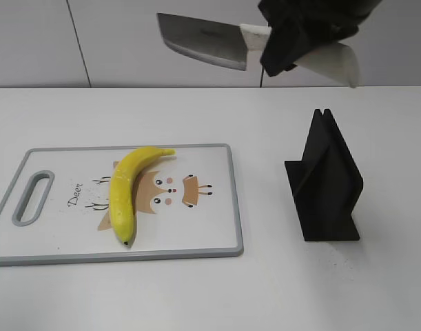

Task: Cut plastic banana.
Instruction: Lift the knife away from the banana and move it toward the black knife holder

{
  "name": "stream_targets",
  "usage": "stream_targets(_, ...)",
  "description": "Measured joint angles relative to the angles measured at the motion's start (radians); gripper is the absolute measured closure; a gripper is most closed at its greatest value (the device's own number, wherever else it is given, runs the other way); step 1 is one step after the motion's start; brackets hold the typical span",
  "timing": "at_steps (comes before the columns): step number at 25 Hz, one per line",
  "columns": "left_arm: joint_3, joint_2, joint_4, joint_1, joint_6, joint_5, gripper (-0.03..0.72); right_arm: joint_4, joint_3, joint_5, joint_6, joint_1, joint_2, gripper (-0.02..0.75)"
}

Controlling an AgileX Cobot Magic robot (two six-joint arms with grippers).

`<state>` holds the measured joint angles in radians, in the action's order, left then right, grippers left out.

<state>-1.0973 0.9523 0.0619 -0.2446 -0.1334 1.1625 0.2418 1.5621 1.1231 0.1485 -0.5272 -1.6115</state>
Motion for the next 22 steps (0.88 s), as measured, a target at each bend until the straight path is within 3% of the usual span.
stream_targets(5,0.216,-0.219,-0.004,0.007,0.001,-0.041,0.093,-0.203,-0.213,-0.149,-0.253,0.000,0.129,0.556)
stream_targets(10,0.386,-0.445,-0.052,0.007,0.001,-0.061,0.097,-0.334,-0.385,-0.239,-0.483,0.001,0.205,0.556)
stream_targets(22,0.552,-0.929,-0.081,0.007,0.001,-0.029,0.105,-0.478,-0.578,-0.349,-0.736,0.001,0.244,0.556)
